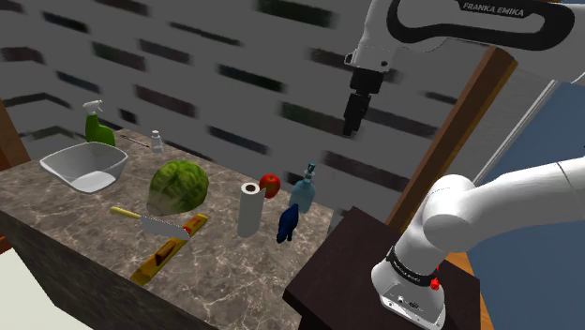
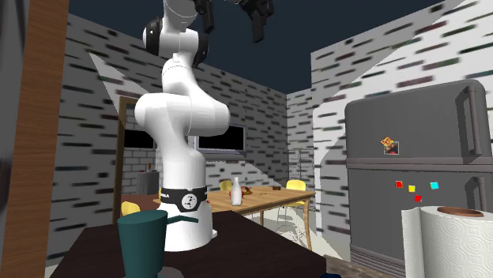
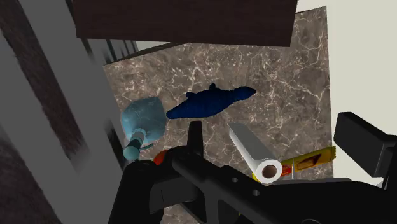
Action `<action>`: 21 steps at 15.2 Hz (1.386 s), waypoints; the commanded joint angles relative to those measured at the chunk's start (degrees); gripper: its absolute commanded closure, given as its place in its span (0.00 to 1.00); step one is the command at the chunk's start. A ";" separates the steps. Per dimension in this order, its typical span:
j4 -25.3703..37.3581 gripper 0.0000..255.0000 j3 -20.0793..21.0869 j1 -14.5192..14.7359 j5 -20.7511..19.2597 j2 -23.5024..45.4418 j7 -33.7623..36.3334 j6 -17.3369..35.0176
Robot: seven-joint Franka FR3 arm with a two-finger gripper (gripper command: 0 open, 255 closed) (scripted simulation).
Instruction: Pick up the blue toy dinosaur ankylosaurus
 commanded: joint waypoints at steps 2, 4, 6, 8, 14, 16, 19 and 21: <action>-2.02 0.00 1.00 -0.62 0.58 -0.21 2.69 2.14; -5.81 0.00 3.10 -1.86 1.82 -0.28 7.99 6.50; -9.26 0.00 5.21 -2.95 3.06 0.11 13.27 11.00; -12.34 0.00 7.42 -4.01 4.35 1.02 18.50 15.65; -19.30 0.00 14.30 -6.98 8.03 7.14 34.17 30.56; -20.80 0.00 16.61 -8.03 8.99 10.38 39.48 35.84; -22.26 0.00 20.07 -9.89 9.88 16.32 47.67 43.95; -22.71 0.00 22.37 -11.44 9.85 20.93 53.42 49.41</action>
